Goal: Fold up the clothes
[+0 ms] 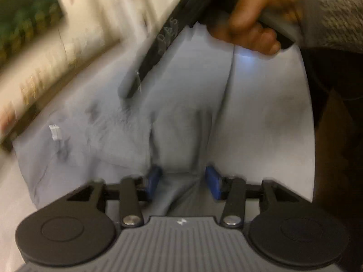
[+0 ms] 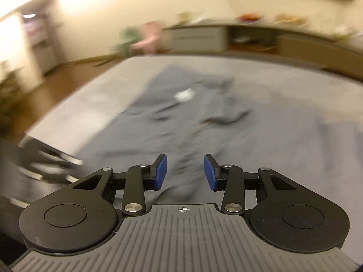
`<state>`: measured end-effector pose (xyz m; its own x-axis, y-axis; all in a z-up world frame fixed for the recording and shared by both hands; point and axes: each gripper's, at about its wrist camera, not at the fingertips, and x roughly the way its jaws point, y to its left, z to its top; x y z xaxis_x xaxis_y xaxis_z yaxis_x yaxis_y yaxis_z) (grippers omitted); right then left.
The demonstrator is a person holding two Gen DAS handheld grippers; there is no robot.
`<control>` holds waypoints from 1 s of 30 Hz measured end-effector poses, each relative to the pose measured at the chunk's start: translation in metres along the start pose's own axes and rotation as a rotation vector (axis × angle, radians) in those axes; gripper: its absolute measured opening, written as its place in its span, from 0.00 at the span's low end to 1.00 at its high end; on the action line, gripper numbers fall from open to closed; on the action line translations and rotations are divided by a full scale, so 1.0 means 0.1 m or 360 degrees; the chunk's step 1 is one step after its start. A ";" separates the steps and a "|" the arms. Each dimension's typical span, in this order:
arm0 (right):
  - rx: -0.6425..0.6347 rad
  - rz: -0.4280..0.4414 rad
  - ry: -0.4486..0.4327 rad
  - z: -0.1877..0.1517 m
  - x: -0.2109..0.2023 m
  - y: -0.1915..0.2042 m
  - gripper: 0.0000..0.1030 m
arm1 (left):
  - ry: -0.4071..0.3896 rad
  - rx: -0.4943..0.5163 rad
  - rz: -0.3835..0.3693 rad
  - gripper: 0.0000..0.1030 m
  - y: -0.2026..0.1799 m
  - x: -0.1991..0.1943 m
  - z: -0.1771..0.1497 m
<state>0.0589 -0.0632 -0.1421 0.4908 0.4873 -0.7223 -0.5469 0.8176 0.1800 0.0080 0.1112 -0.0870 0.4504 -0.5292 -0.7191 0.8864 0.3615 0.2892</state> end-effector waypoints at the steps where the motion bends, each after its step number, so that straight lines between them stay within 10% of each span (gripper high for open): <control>1: -0.0052 -0.0009 0.0048 0.00 0.02 0.01 0.31 | 0.0004 0.0019 -0.0011 0.45 -0.01 0.06 0.03; 6: -0.0253 -0.0086 -0.0007 0.67 0.05 0.11 0.38 | -0.0259 -0.0195 0.0039 0.48 0.43 -0.15 0.14; 11: -0.0381 -0.0013 -0.0242 1.79 0.28 0.27 0.90 | -0.0330 -0.0636 0.0256 0.59 1.08 -0.27 -0.03; 16: -0.0451 -0.0031 0.0090 2.61 1.54 0.21 0.86 | -0.0080 -0.0837 0.0571 0.56 1.49 0.37 -0.17; 19: -0.0459 0.0088 0.0559 2.65 2.23 0.07 0.37 | 0.0034 -0.0729 0.0603 0.54 1.38 0.70 -0.18; 30: -0.0781 0.0316 0.0730 2.37 1.71 0.04 0.45 | 0.0149 -0.0457 0.0606 0.46 0.95 1.35 0.11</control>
<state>0.3014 0.0957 -0.1065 0.0734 0.3464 -0.9352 -0.8925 0.4412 0.0934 0.1542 0.0658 -0.1501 0.7138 -0.2516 -0.6536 0.5893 0.7201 0.3664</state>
